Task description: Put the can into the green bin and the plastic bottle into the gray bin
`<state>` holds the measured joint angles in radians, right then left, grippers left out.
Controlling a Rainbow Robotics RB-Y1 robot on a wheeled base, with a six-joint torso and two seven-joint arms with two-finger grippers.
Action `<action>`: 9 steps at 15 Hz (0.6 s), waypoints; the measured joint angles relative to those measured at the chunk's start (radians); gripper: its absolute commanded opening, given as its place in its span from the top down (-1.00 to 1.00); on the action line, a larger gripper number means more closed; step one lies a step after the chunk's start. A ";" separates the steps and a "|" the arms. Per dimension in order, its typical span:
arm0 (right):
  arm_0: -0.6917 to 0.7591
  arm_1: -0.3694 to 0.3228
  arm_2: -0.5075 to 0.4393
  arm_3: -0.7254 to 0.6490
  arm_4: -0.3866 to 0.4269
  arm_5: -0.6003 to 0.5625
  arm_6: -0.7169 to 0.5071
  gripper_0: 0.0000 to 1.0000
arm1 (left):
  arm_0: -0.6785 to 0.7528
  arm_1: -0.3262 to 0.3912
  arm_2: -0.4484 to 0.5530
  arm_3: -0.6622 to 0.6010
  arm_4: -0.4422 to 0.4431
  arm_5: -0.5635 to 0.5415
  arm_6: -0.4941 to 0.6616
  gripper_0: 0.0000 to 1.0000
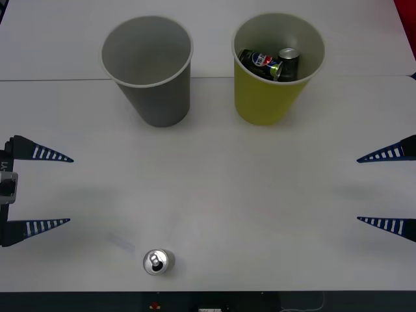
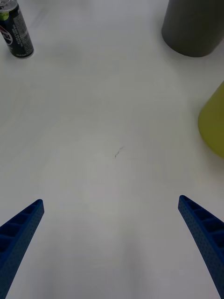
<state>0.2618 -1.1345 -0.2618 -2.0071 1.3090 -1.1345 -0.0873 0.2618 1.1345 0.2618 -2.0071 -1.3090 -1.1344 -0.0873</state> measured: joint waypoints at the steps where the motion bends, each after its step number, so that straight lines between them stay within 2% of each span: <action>1: 0.000 0.000 0.000 0.000 0.000 0.000 0.000 -1.00 | 0.000 0.000 0.000 0.000 0.000 0.000 0.000 -1.00; 9: 0.000 0.000 0.000 0.000 0.000 0.000 0.000 -1.00 | 0.008 -0.020 0.025 0.026 0.032 -0.012 -0.054 -1.00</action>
<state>0.2618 -1.1345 -0.2618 -2.0071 1.3090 -1.1345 -0.0873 0.2698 1.1148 0.2867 -1.9816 -1.2769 -1.1465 -0.1416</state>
